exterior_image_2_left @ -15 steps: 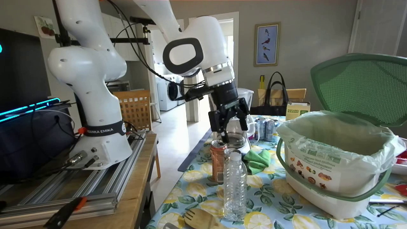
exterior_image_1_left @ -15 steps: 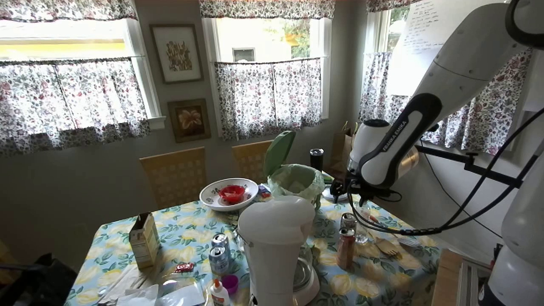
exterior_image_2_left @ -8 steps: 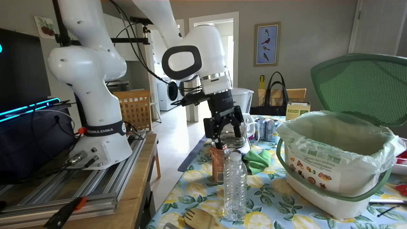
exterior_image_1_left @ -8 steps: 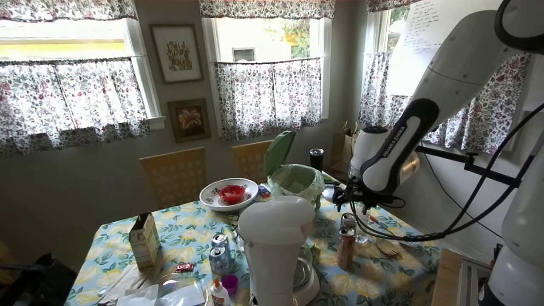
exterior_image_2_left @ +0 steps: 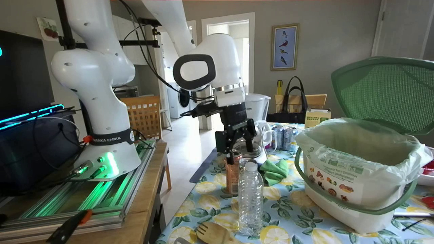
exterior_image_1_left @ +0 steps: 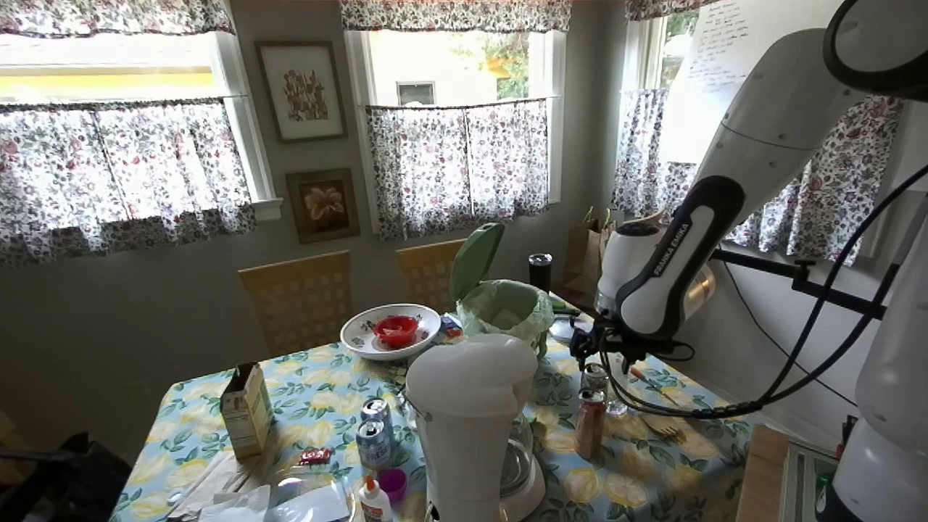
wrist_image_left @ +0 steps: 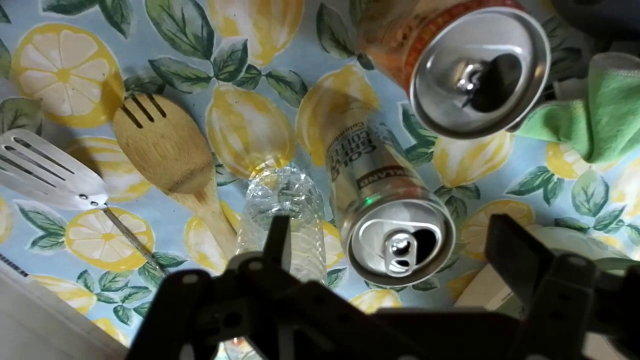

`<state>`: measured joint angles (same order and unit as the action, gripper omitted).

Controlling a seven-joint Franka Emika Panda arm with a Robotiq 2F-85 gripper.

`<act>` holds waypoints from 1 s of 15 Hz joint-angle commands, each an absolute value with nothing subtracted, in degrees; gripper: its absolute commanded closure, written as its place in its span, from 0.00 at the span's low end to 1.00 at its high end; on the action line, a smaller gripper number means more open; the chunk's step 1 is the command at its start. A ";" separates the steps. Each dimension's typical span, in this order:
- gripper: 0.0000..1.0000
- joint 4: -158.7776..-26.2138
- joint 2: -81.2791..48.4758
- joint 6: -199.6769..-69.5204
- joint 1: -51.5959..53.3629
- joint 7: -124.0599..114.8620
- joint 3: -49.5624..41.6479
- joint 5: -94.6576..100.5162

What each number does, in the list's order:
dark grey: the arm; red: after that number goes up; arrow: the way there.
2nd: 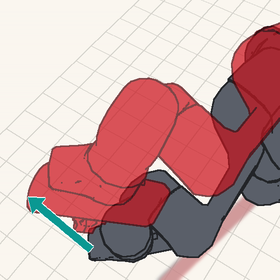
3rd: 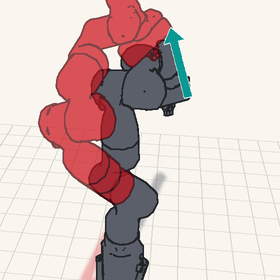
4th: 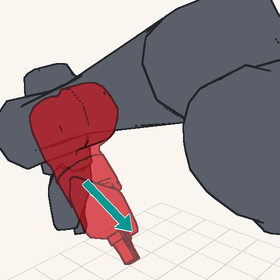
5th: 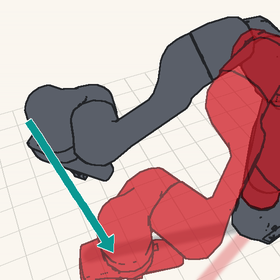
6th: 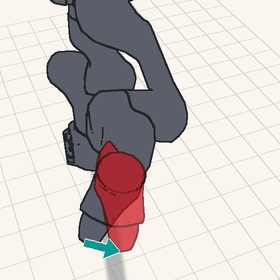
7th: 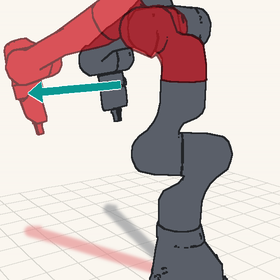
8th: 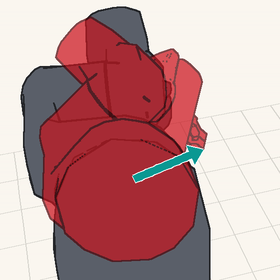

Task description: Put the bottle and two cans in a straight line

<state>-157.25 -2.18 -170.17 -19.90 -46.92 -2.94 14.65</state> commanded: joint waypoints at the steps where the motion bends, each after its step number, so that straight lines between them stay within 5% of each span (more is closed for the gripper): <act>1: 0.01 -156.16 -3.69 -169.72 -19.90 -48.80 -4.17 19.74; 3: 0.04 -156.02 -3.96 -169.81 -19.84 -49.06 -4.78 21.61; 5: 0.30 -155.83 -4.12 -169.91 -19.79 -49.56 -5.44 23.63; 12: 0.79 -155.15 -4.32 -170.23 -19.64 -51.16 -6.57 28.01; 13: 0.71 -155.05 -4.29 -170.23 -19.63 -51.35 -6.54 28.20; 14: 0.42 -154.96 -4.21 -170.32 -19.62 -51.44 -6.47 28.37; 15: 0.45 -154.92 -4.17 -170.33 -19.60 -51.60 -6.44 28.54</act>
